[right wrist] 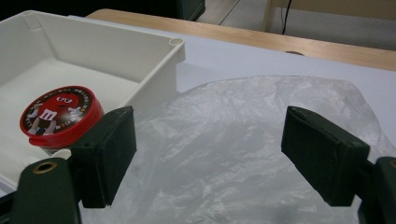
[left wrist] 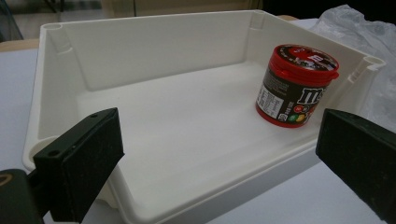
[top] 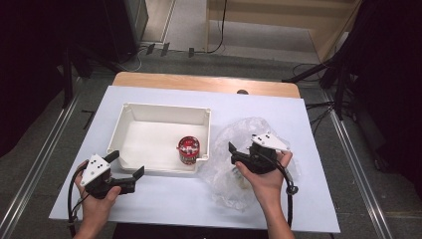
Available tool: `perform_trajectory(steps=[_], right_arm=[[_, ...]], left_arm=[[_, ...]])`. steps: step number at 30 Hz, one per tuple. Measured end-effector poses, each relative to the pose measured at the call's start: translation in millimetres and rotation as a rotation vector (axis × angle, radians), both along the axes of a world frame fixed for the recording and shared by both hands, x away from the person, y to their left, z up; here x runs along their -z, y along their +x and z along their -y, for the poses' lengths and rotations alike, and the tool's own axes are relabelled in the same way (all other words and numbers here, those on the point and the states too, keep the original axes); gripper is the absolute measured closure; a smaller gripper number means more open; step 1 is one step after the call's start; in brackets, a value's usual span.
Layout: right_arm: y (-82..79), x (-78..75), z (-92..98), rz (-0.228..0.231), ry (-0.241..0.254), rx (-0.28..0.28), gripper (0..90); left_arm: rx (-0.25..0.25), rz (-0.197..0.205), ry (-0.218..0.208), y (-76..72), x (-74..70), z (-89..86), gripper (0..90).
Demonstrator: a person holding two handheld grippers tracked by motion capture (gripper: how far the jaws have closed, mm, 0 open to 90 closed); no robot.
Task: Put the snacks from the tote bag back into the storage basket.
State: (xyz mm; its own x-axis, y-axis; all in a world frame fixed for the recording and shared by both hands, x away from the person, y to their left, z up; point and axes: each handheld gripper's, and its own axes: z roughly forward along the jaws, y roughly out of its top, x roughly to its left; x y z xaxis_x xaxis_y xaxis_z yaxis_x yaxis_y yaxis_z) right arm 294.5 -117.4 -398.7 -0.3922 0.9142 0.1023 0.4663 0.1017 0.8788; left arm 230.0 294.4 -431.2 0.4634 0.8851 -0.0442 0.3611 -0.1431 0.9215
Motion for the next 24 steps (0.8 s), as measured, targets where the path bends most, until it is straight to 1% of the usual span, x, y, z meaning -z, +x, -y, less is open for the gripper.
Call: perform_trajectory(steps=[10, 24], right_arm=[[-3.2, 4.0, 16.3, 0.003, 0.004, 0.022, 17.8], [-10.1, 13.0, 43.0, -0.006, 0.007, 0.068, 17.0]], left_arm=[[-0.002, -0.002, 0.001, 0.2, 0.7, 0.6, 0.9], [-0.003, -0.002, 0.0, 0.1, 1.0, 1.3, 0.9]])
